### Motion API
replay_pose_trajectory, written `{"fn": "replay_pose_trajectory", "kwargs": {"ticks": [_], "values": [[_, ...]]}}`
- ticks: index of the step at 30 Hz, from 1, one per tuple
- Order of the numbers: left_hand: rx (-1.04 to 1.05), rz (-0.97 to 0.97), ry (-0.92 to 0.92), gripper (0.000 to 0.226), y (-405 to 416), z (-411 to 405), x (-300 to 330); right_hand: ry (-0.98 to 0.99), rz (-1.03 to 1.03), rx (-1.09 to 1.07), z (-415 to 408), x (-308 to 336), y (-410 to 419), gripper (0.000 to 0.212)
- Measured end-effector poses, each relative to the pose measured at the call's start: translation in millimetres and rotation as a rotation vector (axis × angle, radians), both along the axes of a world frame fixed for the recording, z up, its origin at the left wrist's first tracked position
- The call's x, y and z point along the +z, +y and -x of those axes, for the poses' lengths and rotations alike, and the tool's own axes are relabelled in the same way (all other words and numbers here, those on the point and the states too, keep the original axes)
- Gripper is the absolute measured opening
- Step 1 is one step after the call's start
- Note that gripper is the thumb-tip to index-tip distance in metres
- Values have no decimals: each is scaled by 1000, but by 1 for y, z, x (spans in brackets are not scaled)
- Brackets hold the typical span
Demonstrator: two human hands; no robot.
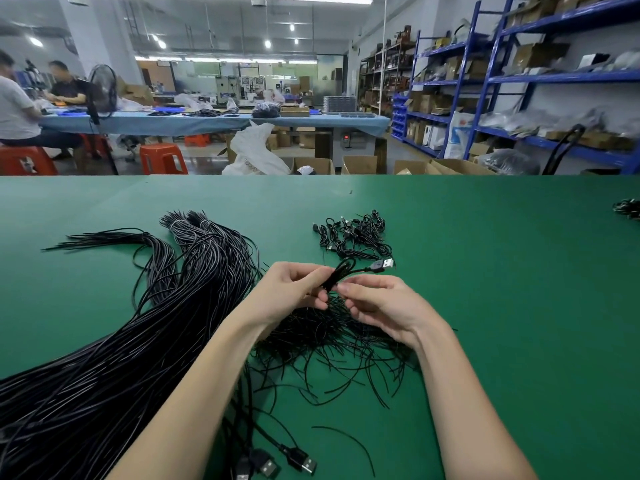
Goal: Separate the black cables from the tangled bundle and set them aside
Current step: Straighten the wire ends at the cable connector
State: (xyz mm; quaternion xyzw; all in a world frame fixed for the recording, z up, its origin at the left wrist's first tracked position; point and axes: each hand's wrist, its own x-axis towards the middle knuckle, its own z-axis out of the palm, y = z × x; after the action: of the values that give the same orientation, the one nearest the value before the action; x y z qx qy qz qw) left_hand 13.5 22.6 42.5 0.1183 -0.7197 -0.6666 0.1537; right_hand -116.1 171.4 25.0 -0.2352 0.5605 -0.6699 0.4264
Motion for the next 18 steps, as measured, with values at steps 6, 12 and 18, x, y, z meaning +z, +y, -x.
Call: {"fn": "replay_pose_trajectory", "kwargs": {"ticks": [6, 12, 18], "values": [[-187, 113, -64, 16, -2, -9, 8, 23, -41, 160, 10, 1, 13, 15], [-122, 511, -159, 11, -7, -12, 20, 398, -155, 81, 4, 16, 7, 15], [-19, 939, -108, 9, 0, -11, 29, 683, -220, 20, 0, 29, -2, 13]]}}
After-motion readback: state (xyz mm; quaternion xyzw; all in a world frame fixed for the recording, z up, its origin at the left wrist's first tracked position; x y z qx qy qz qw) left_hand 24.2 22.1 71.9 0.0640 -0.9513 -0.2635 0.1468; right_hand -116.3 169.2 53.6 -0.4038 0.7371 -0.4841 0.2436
